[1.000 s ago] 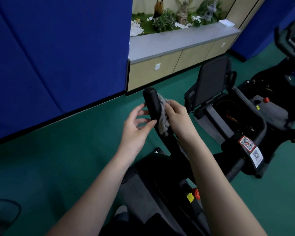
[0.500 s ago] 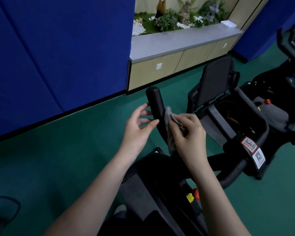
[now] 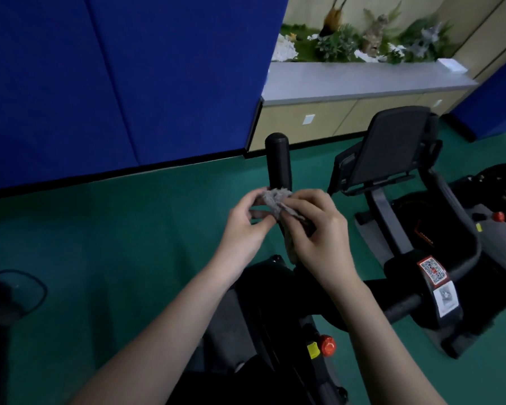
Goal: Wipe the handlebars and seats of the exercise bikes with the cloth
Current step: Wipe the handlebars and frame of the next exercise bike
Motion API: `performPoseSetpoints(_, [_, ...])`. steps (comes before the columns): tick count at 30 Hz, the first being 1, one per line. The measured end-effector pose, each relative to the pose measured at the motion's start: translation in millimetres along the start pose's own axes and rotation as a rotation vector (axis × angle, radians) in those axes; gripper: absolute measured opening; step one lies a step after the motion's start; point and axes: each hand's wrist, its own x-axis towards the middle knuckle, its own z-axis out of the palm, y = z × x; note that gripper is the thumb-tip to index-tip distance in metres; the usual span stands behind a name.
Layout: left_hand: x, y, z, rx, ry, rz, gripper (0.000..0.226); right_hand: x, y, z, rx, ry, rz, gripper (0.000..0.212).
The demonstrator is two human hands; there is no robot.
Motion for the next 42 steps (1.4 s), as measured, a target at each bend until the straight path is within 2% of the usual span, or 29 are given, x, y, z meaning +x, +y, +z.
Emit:
performPoseSetpoints(4, [-12.3,-6.9,13.1,-0.011,0.049,-0.023,0.038,8.3,11.2,-10.7,-0.017,0.03,-0.136,0.016])
performPoseSetpoints(10, [-28.7,-12.4,34.4,-0.093,0.183,-0.04,0.028,11.6,21.5,-26.5,-0.029,-0.179,-0.26,0.017])
performPoseSetpoints(14, [-35.0,-11.8,44.9,-0.175,0.247,-0.043,0.019,54.2,5.7,-33.4,-0.052,-0.226,-0.482,0.014])
performPoseSetpoints(20, [-34.9,-14.6,50.8,-0.272,0.324,-0.089,0.023,88.4,9.5,-21.1,-0.321,-0.572,-0.841,0.017])
performPoseSetpoints(25, [-34.5,-17.9,51.9,-0.304,0.364,-0.094,0.03,114.0,-4.0,-19.7,-0.405,-0.701,-1.035,0.016])
performPoseSetpoints(29, [-35.7,-18.0,48.9,-0.313,0.354,-0.113,0.035,143.0,-18.9,-9.4,-0.562,-0.7,-1.039,0.023])
performPoseSetpoints(35, [-34.1,-20.3,46.4,-0.325,0.329,-0.119,0.035,134.9,-26.1,12.0,-0.893,-0.961,-1.124,0.009])
performPoseSetpoints(39, [-30.1,-21.2,45.1,-0.316,0.315,-0.123,0.035,148.4,-31.8,16.6,-0.873,-1.069,-1.011,0.009])
performPoseSetpoints(42, [-28.1,-22.2,42.5,-0.31,0.302,-0.127,0.035,156.5,-32.5,16.6,-0.806,-1.039,-0.955,0.012])
